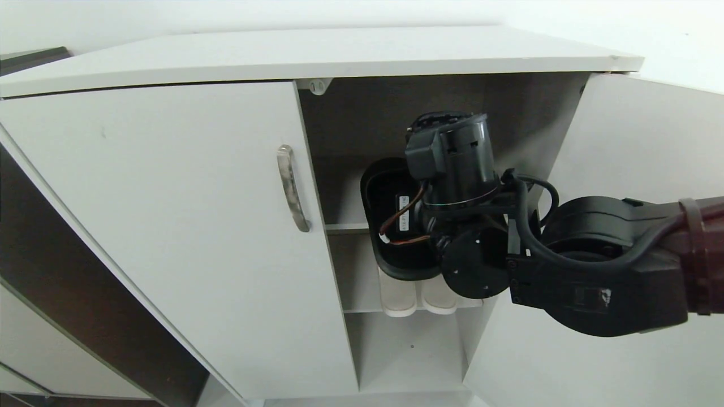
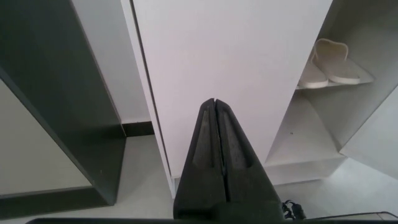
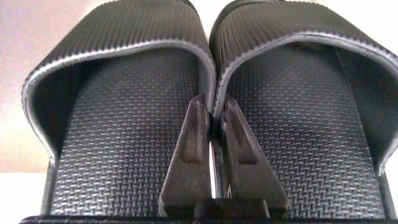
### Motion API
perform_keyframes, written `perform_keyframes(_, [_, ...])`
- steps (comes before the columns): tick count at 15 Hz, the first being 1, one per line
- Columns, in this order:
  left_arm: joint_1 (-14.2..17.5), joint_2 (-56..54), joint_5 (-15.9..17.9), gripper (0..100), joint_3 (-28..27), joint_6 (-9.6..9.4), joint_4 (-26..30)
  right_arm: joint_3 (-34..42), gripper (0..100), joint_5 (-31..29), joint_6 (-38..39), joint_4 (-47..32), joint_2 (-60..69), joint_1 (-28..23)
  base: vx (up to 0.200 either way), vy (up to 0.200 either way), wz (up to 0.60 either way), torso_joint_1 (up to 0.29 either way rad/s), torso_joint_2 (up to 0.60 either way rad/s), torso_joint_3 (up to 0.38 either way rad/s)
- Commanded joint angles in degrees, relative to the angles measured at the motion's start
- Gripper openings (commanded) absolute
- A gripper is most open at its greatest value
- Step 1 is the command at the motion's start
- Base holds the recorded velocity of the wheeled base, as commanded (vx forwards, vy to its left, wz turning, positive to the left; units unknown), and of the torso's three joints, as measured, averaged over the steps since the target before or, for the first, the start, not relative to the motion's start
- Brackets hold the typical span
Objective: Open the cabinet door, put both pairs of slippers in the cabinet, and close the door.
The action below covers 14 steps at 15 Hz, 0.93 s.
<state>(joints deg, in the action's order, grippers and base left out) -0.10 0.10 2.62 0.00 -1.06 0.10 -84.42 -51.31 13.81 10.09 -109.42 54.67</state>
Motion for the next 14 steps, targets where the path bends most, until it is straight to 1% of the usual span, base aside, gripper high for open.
perform_keyframes(1, [0.01, -0.01, 0.02, 0, 0.00, 0.01, -0.01, -0.04, 0, 0.25, -0.10, 1.16, -1.76, -1.33, 0.000, 0.000, 0.00, 0.000, 0.00, 0.000])
perform_keyframes(3, [0.01, -0.01, -0.07, 0, 0.00, 0.01, -0.01, -1.10, 0, 1.39, -0.45, 3.27, -3.60, -3.17, 0.000, 0.000, 0.00, 0.000, 0.00, 0.000])
perform_keyframes(7, [0.01, -0.01, -0.07, 0, 0.00, 0.09, -0.01, -5.05, 0, 3.23, -0.54, 3.00, -6.07, -4.84, 0.000, 0.000, 0.00, 0.000, 0.00, 0.000])
perform_keyframes(10, [0.01, -0.01, -0.07, 0, 0.00, 0.09, -0.01, -8.04, 0, 3.59, -2.83, 2.47, -7.38, -5.72, 0.000, 0.000, 0.00, 0.000, 0.00, 0.000])
perform_keyframes(12, [0.01, -0.01, -0.07, 0, 0.00, 0.09, -0.01, -10.15, 0, 3.59, -3.09, 0.80, -7.65, -5.81, 0.000, 0.000, 0.00, 0.000, 0.00, 0.000])
perform_keyframes(14, [0.01, -0.01, -0.07, 0, 0.00, 0.09, -0.01, -14.37, 0, 3.67, -3.00, -3.06, -8.26, -6.42, 0.000, 0.000, 0.00, 0.000, 0.00, 0.000])
